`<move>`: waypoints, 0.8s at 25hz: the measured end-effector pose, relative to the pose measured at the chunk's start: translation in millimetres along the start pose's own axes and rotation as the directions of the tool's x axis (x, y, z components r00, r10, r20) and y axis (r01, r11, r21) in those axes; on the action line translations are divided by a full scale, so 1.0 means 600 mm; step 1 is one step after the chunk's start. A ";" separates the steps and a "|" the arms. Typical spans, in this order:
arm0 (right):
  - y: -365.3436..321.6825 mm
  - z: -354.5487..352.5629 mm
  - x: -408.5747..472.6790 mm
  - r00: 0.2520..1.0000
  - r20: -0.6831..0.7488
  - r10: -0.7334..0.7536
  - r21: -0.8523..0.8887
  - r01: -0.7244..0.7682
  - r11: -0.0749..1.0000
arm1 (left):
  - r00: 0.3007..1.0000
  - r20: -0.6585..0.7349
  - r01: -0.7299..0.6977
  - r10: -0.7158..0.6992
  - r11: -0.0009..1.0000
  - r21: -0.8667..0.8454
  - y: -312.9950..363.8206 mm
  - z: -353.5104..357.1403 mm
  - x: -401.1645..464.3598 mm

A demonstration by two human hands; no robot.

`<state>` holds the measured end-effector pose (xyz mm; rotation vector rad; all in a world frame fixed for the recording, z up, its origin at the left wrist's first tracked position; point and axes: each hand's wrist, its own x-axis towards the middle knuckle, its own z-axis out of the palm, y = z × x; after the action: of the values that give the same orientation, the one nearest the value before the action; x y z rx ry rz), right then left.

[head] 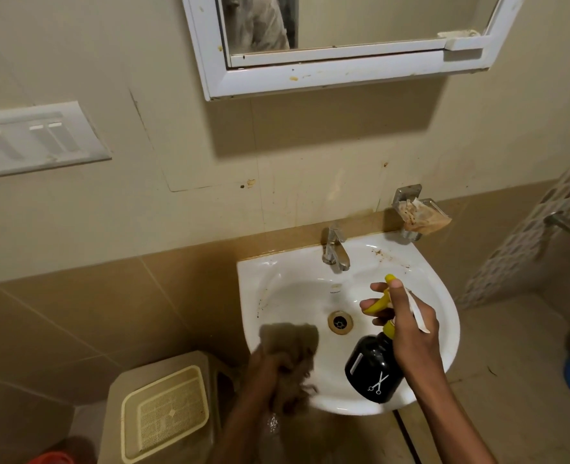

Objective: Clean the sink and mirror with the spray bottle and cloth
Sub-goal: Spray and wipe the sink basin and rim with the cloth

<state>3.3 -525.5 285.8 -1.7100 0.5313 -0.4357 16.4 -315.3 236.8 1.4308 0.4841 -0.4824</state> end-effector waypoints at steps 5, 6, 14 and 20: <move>0.015 0.006 0.004 0.999 0.048 0.015 -0.001 -0.015 1.000 | 0.940 -0.063 -0.292 0.335 0.887 0.358 0.128 -0.031 0.144; 0.019 0.007 0.006 0.998 0.058 0.021 -0.004 -0.020 1.000 | 0.902 0.086 -0.420 0.422 0.817 0.396 0.153 -0.023 0.179; 0.051 -0.010 0.044 0.996 0.078 0.049 -0.020 -0.048 0.999 | 0.705 0.579 -0.657 0.409 0.685 0.316 0.207 0.097 0.360; 0.047 0.005 0.051 0.986 0.154 0.065 0.013 -0.068 0.998 | 0.718 0.569 -0.653 0.401 0.104 0.750 0.162 0.023 0.390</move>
<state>27.2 -545.0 257.9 -1.6869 0.4692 -0.2571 263.3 -327.0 179.5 2.5062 -0.7380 -0.2769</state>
